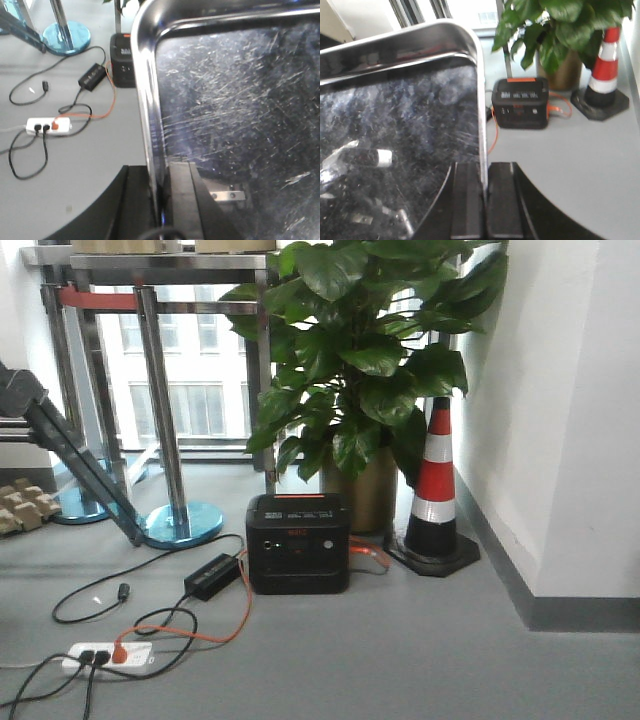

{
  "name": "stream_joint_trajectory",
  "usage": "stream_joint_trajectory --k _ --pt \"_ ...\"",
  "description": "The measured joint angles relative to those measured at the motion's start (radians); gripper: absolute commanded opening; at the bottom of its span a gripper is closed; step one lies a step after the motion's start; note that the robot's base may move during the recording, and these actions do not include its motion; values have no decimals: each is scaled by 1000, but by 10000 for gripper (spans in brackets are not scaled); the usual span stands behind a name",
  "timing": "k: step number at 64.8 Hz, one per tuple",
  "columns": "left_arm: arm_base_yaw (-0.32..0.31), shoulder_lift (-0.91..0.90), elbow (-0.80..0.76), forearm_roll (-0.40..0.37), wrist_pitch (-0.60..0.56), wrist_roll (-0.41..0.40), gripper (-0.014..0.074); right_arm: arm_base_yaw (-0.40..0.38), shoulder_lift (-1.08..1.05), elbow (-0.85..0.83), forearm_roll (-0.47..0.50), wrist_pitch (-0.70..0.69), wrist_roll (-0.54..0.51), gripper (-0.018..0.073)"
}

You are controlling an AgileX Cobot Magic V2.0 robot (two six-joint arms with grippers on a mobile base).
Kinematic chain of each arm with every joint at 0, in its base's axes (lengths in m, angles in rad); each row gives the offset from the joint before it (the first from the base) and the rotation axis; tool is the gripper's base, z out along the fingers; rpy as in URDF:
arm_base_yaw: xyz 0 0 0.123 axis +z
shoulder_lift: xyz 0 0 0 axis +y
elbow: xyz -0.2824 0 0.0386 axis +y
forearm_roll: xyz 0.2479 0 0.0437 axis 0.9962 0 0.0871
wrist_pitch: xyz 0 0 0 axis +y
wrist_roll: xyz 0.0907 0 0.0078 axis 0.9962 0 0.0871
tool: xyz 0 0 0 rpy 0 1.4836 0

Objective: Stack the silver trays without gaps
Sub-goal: 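Turn the base toward the second rack of blue bins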

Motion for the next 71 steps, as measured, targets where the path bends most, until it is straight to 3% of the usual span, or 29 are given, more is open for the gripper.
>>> stream_joint_trajectory --k 71 --pt "0 -2 0 37 0 0 -16 0 4 0 2 -28 0 -77"
